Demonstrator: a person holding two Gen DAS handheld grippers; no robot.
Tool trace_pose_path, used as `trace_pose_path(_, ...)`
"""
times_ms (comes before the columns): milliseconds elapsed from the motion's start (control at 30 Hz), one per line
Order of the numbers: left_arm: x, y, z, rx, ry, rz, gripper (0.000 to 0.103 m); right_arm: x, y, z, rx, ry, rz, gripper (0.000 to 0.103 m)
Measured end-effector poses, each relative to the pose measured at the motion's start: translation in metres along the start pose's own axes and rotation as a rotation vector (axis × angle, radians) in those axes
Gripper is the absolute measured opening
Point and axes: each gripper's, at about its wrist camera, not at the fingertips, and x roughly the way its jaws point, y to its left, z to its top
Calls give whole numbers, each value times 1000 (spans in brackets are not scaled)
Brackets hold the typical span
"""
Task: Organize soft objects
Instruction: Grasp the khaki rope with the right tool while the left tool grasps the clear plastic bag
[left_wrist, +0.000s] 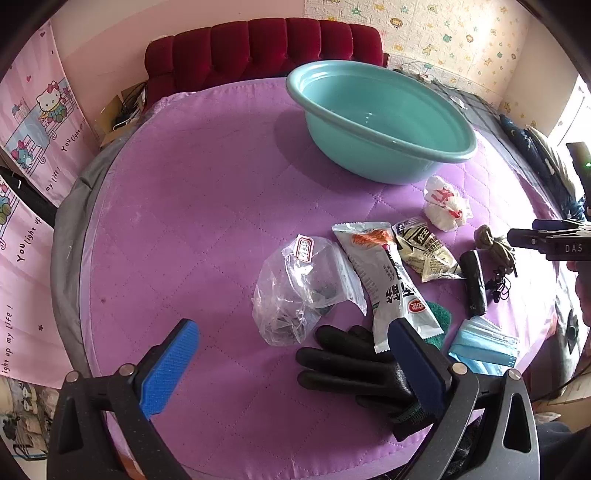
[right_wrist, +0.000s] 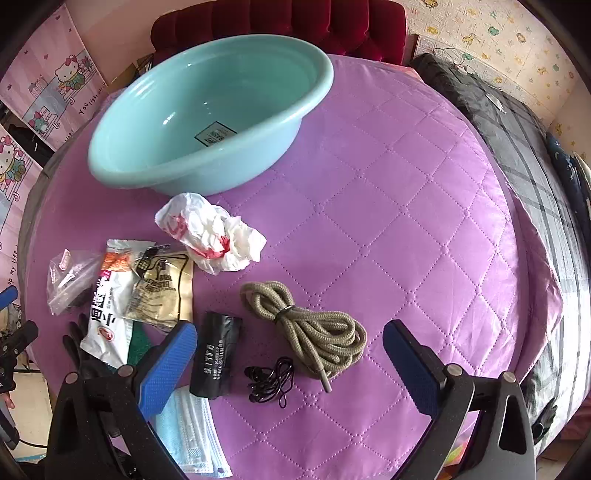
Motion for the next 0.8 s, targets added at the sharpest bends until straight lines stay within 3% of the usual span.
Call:
trace_pose_path(267,19,1,-4,-4,33,15,103,38,-9,1,2,73,-15,102)
trace_pose_path(333,22,1,-5,-8,38,11,103,41,-8,1,-3,85,-12,96)
trace_pose_path(433,24,-1,-6,-9,42,4,103,47,-5,0,-22,103,-24,64)
trace_pose_path(500,27,-2,-4,-8,44,5,103,47,-3,-1,-33,98,-17,33)
trace_pose_path(533,27,-3,-3,-6,47,4,103,46,-2,0,-31,93,0,25)
trace_pose_path(800,34,-8,10,-4,52,-12,103,19,7,0,-6,62,19,22)
